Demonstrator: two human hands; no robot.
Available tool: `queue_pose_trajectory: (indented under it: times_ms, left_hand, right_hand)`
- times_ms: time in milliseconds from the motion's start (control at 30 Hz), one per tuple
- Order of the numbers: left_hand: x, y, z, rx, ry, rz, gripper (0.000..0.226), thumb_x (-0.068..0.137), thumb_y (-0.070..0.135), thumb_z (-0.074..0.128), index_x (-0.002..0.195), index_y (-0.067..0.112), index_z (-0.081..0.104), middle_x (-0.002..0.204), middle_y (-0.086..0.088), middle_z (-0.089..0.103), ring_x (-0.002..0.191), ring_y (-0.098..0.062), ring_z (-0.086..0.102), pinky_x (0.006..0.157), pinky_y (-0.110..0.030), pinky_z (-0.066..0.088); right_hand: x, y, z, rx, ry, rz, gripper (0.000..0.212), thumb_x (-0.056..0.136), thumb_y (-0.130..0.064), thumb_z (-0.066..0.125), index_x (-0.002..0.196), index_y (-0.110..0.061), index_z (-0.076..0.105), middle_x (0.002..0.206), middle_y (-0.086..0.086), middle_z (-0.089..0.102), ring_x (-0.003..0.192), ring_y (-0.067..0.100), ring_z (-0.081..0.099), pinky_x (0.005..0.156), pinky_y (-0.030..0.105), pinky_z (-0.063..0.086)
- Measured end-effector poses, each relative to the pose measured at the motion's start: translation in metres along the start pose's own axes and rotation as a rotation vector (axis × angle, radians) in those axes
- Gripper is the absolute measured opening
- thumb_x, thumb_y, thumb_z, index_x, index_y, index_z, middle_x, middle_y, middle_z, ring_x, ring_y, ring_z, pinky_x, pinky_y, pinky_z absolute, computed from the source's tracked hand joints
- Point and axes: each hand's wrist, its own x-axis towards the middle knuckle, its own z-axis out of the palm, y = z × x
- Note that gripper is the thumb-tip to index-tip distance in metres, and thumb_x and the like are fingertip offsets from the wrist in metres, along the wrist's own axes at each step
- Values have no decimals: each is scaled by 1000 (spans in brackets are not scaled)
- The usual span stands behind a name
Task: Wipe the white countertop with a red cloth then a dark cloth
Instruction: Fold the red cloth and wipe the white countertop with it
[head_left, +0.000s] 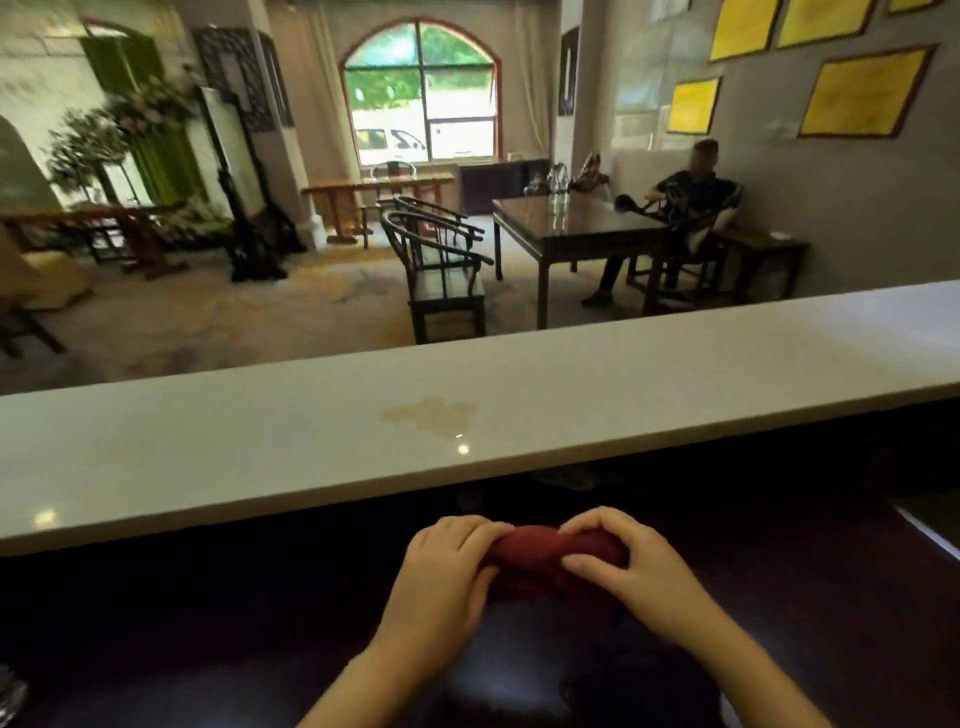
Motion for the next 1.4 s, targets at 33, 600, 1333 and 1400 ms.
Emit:
queue_pose_trajectory:
  times_ms: [33,600,1333,1400]
  left_hand:
    - [5,-4,-10,19,30,5,39,79,14,58,117,26,54,113,6,61,107,-15,54,94,-31,41]
    - [108,-109,-59,211,88,-65,41,90,14,50,130,24,46,131,3,57,116,-19,49,96,-35,36]
    - [121,-193,-53,202,-354,-420,71,79,71,17,140,40,-3,156,3,-3,142,-19,-6,109,-62,-6]
    - [113,-209,-61,289,-394,-491,77,72,77,8,139,42,-7,156,3,-6,142,-21,-9,108,-63,-7]
  right_hand:
    - [10,-8,0,35,-10,-18,19,76,-15,72,86,-30,66,95,-6,67,87,0,60,75,10,43]
    - [173,-48,41,-66,147,-202,22,85,-5,57,94,-24,63,97,-8,60,93,2,53,79,6,39]
    - [235,-24,96,-723,-448,-358,51,91,-56,29,138,-46,13,154,-12,17,140,10,7,110,37,-1]
    - [241,-21,99,-771,-470,-354,51,90,-59,28,137,-50,9,154,-12,17,141,14,9,110,38,0]
